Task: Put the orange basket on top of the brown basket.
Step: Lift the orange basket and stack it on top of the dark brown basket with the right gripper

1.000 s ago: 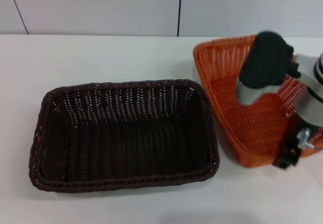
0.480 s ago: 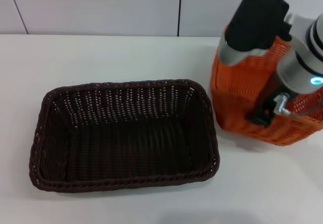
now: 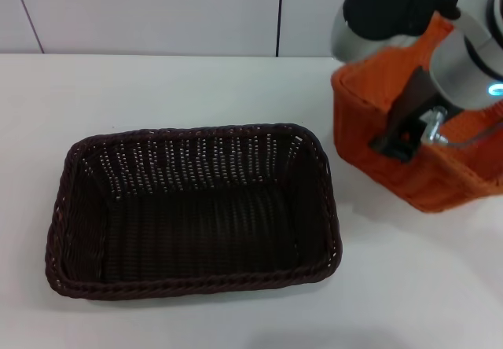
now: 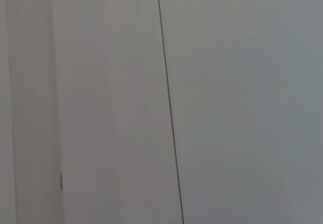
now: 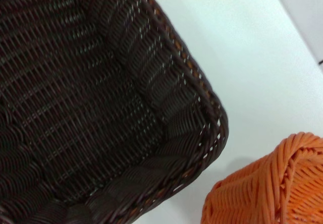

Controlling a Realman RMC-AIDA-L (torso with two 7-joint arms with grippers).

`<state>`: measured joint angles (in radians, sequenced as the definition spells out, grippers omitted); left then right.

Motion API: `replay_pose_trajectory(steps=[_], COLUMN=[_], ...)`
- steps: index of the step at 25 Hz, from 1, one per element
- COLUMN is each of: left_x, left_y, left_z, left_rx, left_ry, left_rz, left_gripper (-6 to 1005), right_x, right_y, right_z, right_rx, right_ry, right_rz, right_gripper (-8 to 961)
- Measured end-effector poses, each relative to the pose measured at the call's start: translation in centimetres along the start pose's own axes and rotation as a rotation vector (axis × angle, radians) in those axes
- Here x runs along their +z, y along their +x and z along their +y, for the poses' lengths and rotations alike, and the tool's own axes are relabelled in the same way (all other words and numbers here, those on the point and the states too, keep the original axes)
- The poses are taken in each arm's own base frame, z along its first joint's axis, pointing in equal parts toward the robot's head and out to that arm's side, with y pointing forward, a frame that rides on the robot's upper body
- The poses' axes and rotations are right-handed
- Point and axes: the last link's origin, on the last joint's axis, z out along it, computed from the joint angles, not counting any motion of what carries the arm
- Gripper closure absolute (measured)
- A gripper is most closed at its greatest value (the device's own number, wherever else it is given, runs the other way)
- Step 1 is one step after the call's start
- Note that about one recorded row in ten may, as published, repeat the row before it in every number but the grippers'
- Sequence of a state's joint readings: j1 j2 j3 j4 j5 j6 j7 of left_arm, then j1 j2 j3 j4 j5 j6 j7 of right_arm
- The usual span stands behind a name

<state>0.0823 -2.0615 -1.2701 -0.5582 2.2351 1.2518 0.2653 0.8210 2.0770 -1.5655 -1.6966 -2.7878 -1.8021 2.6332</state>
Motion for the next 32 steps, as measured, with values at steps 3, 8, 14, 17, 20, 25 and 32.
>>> replay_pose_trajectory(steps=[3, 8, 14, 17, 20, 25, 32], left_x=[0.0, 0.1, -0.1, -0.2, -0.5, -0.7, -0.7], left_y=[0.0, 0.1, 0.0, 0.0, 0.1, 0.1, 0.0], left_z=[0.1, 0.2, 0.3, 0.3, 0.1, 0.1, 0.2], left_rx=[-0.001, -0.008, -0.015, -0.015, -0.021, -0.024, -0.025], left_ry=[-0.002, -0.001, 0.001, 0.002, 0.010, 0.012, 0.005], left_rz=[0.001, 0.003, -0.001, -0.004, -0.002, -0.002, -0.006], left_gripper=[214, 214, 214, 214, 214, 214, 214], right_x=[-1.0, -2.0, -3.1, -3.5, -3.8, -3.2, -2.9], right_y=[-0.7, -2.0, -3.9, -4.0, -3.5, -2.5, -1.8], right_z=[0.0, 0.4, 3.3, 4.1, 5.4, 6.2, 6.5], right_rx=[-0.036, -0.210, -0.622, -0.726, -0.885, -1.002, -1.079], right_ry=[0.023, 0.057, 0.103, 0.098, 0.087, 0.065, 0.044], right_rz=[-0.024, -0.062, -0.132, -0.159, -0.196, -0.197, -0.187], right_gripper=[766, 766, 765, 765, 766, 766, 765])
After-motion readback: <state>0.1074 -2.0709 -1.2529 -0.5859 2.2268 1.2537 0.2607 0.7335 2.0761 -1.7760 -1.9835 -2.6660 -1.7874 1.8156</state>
